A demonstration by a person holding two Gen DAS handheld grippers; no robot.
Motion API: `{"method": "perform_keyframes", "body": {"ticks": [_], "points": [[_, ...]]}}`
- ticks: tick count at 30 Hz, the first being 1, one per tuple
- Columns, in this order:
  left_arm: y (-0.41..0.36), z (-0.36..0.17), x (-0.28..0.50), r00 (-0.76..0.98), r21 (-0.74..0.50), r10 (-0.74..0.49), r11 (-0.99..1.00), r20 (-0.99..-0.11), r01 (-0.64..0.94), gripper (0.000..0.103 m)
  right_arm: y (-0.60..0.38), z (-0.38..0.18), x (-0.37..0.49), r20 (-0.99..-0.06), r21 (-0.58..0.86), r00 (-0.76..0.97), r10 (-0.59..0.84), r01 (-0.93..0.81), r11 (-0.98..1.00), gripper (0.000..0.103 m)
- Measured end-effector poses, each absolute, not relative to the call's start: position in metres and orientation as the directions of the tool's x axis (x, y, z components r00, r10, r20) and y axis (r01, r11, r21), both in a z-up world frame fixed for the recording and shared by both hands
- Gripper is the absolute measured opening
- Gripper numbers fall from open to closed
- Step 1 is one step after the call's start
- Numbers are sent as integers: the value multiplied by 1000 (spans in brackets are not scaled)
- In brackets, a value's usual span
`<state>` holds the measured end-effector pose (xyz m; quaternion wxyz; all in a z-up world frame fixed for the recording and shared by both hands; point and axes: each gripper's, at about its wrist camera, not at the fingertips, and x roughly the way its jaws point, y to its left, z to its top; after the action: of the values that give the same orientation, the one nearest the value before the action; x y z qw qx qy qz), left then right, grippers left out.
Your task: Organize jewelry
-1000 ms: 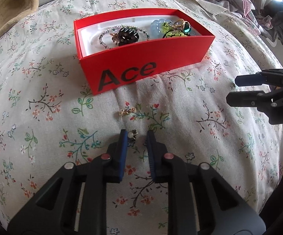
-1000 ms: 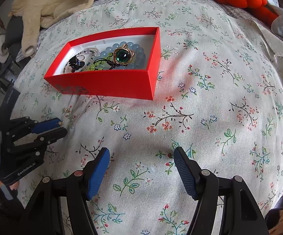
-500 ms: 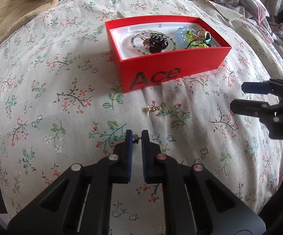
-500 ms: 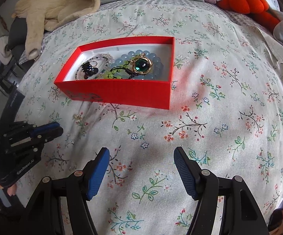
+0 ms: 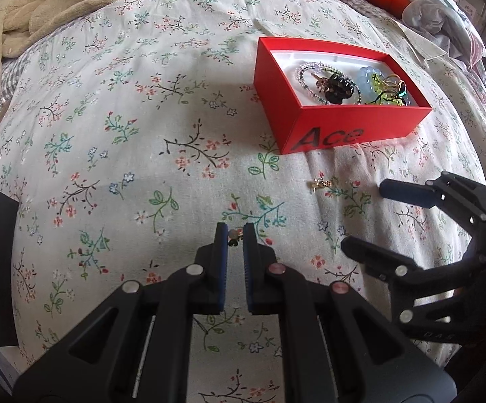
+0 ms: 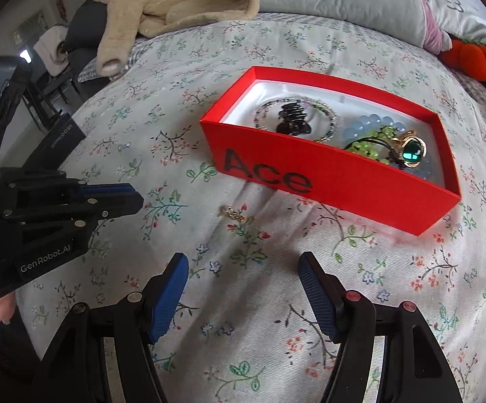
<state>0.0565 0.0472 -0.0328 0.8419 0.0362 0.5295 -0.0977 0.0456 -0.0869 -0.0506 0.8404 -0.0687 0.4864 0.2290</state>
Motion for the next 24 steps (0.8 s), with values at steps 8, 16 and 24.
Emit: {"method": "perform_keyframes", "body": {"ticks": [8, 16, 24], "points": [[57, -33, 56, 410, -74, -150, 978, -900, 197, 10, -67, -61, 56, -835, 38, 471, 286, -469, 882, 54], [58, -34, 58, 401, -81, -158, 976, -903, 202, 10, -64, -66, 65, -834, 64, 462, 302, -462, 884, 41], [54, -34, 59, 401, -74, -151, 977, -904, 202, 10, -72, -66, 75, -832, 127, 447, 329, -423, 897, 26]]}}
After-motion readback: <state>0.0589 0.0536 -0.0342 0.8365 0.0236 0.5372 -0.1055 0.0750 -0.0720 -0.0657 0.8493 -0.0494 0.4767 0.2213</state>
